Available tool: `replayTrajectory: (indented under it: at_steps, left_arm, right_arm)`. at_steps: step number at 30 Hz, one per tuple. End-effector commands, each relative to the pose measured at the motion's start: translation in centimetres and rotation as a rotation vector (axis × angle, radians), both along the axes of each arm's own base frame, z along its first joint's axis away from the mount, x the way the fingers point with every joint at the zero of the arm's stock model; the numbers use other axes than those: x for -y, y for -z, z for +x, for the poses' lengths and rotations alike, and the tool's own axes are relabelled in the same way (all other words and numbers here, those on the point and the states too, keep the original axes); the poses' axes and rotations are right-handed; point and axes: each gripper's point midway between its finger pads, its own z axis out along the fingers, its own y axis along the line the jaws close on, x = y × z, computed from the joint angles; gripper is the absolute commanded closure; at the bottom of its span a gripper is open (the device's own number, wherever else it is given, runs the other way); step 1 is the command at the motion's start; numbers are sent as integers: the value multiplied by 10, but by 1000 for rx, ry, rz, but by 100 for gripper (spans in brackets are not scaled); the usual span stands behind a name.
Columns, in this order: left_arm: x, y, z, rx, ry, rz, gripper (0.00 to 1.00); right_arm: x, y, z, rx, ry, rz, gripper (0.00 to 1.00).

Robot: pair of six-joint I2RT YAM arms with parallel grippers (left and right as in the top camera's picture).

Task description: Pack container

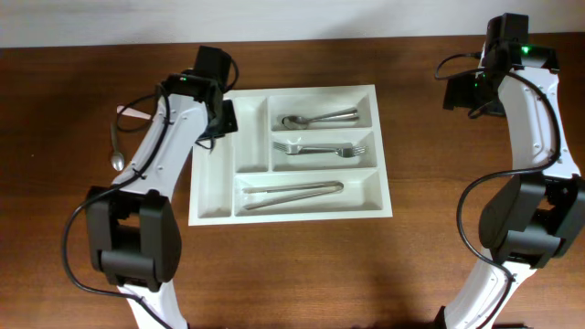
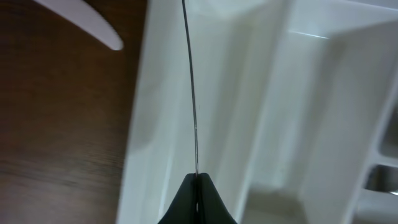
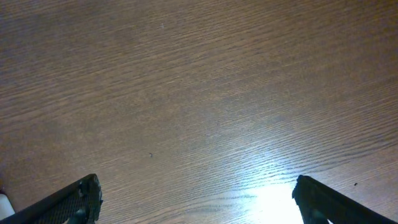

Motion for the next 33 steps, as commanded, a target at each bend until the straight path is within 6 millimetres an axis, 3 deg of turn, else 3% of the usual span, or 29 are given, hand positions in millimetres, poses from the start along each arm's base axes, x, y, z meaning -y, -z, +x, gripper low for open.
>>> replayTrajectory:
  at_steps: [1, 4, 5, 12, 15, 17, 24, 29, 33]
  left_arm:
    - [-16, -10, -1, 19, -13, 33, 91]
    - [-19, -4, -4, 4, -18, 36, 62]
    - [-19, -3, -5, 2, -19, 36, 56]
    - [-20, -5, 1, 22, -1, 42, 52]
    - [-36, -8, 4, 32, -35, 64, 48]
    - [-54, -11, 7, 40, -76, 61, 47]
    - [-157, -13, -1, 44, -307, 64, 37]
    - [-213, -16, -6, 86, -427, 59, 35]
    - [-225, -16, 9, 147, -363, 11, 35]
  right_arm:
    - [-3, -12, 2, 27, -13, -5, 1]
    - [-3, -12, 2, 27, -13, -5, 1]
    - [-3, -12, 2, 27, -13, -5, 1]
    - [-3, -12, 2, 27, -13, -5, 1]
    - [-3, -12, 2, 27, -13, -5, 1]
    - [-3, -12, 2, 27, -13, -5, 1]
    - [-3, -12, 2, 27, -13, -5, 1]
    - [-3, -12, 2, 27, -13, -5, 1]
    - [-3, -12, 2, 27, -13, -5, 1]
